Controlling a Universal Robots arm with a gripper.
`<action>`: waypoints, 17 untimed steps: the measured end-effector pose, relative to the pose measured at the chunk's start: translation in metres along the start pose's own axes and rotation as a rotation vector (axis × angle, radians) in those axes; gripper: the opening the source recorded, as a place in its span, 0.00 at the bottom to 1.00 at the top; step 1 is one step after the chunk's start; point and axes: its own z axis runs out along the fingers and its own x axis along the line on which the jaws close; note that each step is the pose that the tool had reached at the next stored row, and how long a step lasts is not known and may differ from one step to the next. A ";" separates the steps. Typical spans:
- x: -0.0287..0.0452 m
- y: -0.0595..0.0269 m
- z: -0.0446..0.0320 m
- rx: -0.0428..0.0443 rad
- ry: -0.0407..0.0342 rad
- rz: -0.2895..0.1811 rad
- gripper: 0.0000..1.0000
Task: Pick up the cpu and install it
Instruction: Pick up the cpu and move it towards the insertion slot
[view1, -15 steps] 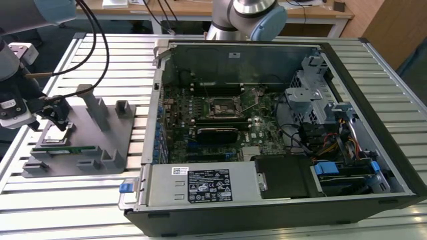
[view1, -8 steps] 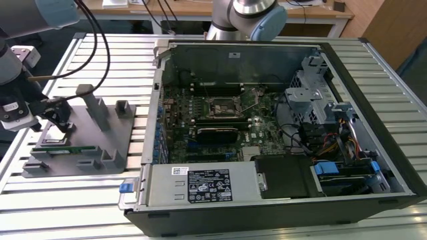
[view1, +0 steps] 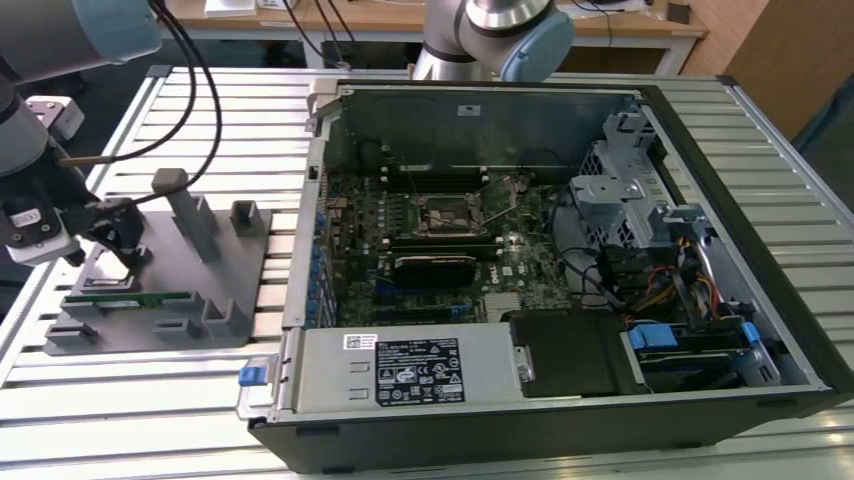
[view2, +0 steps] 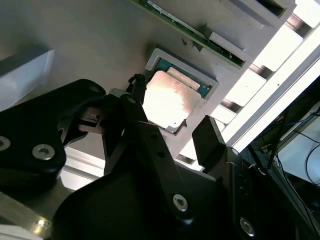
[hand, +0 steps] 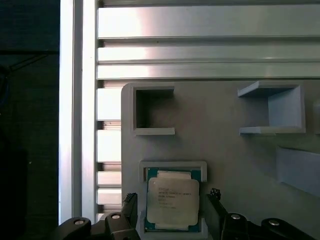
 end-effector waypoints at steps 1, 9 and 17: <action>0.0000 0.0000 0.0010 0.0000 -0.0001 0.001 0.64; -0.0011 0.0006 0.0081 0.0006 0.0003 0.005 0.64; -0.0027 0.0005 0.0101 0.0043 -0.0002 0.010 0.56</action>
